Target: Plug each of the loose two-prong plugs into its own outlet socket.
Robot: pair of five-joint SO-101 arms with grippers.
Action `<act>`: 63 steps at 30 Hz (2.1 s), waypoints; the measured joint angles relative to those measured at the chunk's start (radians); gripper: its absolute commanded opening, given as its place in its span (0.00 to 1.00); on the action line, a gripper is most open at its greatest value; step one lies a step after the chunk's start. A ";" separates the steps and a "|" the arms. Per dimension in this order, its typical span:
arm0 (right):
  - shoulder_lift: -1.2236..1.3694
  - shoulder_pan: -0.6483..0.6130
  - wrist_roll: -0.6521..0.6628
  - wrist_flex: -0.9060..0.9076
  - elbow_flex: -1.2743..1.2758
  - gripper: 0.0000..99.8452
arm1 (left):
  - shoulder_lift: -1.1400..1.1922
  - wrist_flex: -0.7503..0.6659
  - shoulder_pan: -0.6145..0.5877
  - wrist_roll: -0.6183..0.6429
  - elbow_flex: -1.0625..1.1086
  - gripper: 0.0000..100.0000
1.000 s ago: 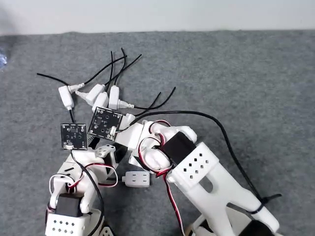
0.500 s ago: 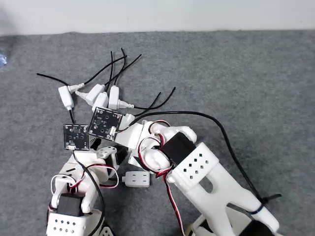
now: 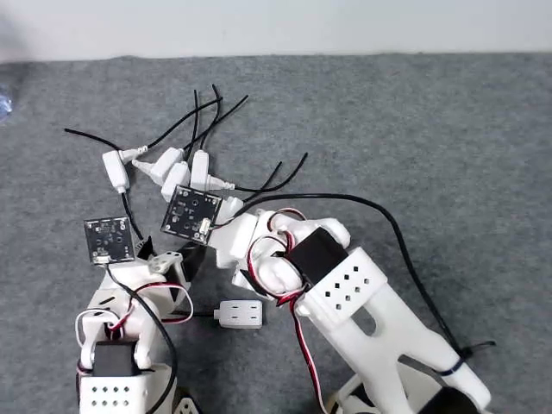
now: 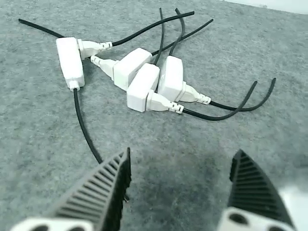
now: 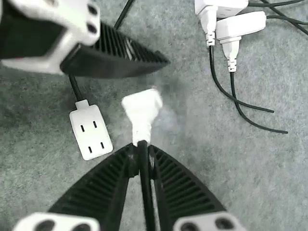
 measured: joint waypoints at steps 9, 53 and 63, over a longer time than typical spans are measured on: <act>0.000 0.301 0.176 -0.146 0.338 0.01 | 0.000 0.000 -0.006 -0.002 0.000 0.32; 0.319 0.345 0.391 -0.465 0.512 0.23 | 0.000 0.000 -0.006 -0.002 0.000 0.32; 0.336 0.344 0.393 -0.465 0.485 0.23 | 0.000 0.000 -0.006 -0.002 0.000 0.32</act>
